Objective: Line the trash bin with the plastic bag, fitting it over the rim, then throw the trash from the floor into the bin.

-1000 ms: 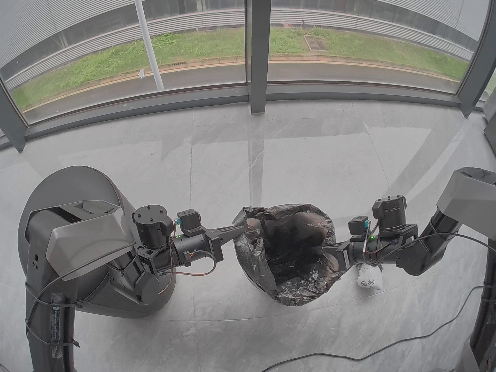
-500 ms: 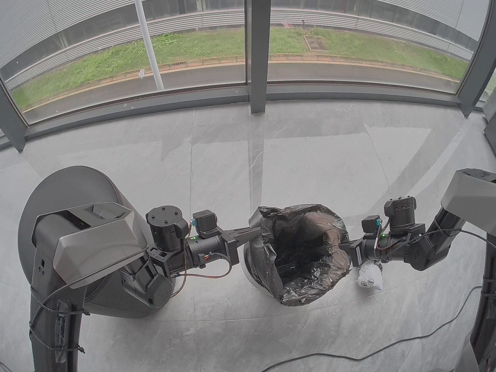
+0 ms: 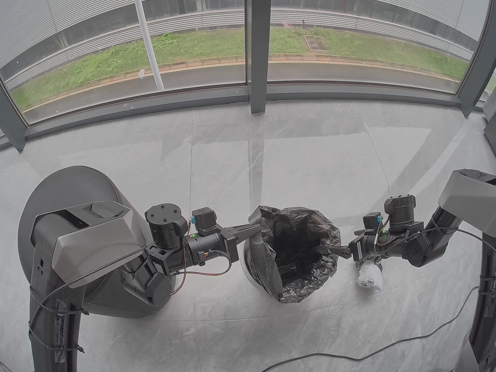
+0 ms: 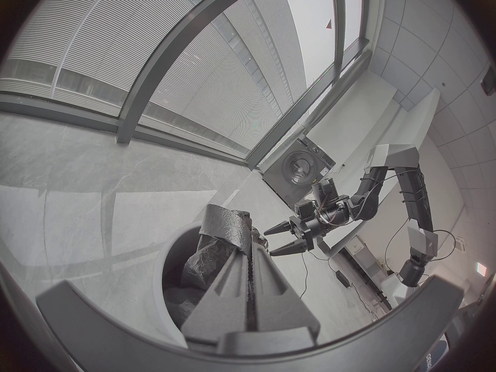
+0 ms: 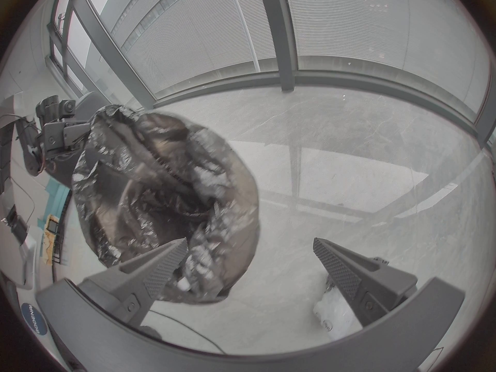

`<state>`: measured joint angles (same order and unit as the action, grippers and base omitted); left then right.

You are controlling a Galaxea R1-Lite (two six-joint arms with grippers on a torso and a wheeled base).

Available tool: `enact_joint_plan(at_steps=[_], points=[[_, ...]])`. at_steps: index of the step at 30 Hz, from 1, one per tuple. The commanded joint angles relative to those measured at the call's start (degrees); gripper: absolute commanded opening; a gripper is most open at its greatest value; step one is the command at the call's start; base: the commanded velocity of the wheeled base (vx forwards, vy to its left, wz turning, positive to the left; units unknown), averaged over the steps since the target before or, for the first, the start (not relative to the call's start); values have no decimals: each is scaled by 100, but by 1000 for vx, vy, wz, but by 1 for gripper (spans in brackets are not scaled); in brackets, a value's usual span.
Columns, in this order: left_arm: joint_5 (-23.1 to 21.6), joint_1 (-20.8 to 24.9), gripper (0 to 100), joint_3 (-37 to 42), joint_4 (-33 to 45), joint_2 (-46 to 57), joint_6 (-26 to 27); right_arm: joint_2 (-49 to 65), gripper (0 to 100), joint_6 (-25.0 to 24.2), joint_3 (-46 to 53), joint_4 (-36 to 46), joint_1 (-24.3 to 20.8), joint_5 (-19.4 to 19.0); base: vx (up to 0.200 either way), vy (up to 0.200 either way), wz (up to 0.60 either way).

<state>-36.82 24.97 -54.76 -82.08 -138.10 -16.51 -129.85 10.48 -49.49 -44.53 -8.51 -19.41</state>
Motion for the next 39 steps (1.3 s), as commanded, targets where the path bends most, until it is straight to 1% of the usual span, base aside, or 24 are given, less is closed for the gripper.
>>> enact_joint_plan(at_steps=[1, 4, 8, 14, 23, 24, 26, 29, 30, 34, 39], points=[[-1, -71, 0, 0, -1, -7, -2, -277, 100, -20, -447, -56, 42, 157, 0, 0, 0], [25, -220, 0, 0, -1, -16, 7, -295, 100, -29, -764, -56, 25, 227, 0, 0, 0], [17, -335, 0, 0, -1, 2, 16, -216, 100, -38, -764, -56, 34, 218, 0, 0, 0], [17, -545, 0, 203, 8, 2, 33, 13, 100, -64, -517, -267, 42, 192, 0, 0, 0], [17, -572, 0, 475, 96, -60, 51, 224, 100, -73, -201, -548, 42, 174, 0, 0, 0], [25, -589, 0, 361, 140, -262, 60, 329, 100, -90, -34, -671, 42, 165, 0, 0, 0], [25, -598, 0, 282, 148, -332, 86, 426, 100, -205, 107, -785, 42, 157, 0, 0, 0], [17, -669, 0, 255, 254, -420, 288, 523, 100, -380, 335, -1031, 51, 157, 0, 0, 0], [17, -712, 100, 255, 315, -429, 403, 531, 100, -407, 423, -1128, 60, 148, 0, 0, 0], [25, -941, 100, 141, 553, -473, 701, 540, 100, -416, 652, -1383, 139, 148, 0, 0, 0], [34, -1099, 100, -254, 667, -701, 728, 540, 100, -424, 731, -1506, 139, 148, 0, 0, 0]])
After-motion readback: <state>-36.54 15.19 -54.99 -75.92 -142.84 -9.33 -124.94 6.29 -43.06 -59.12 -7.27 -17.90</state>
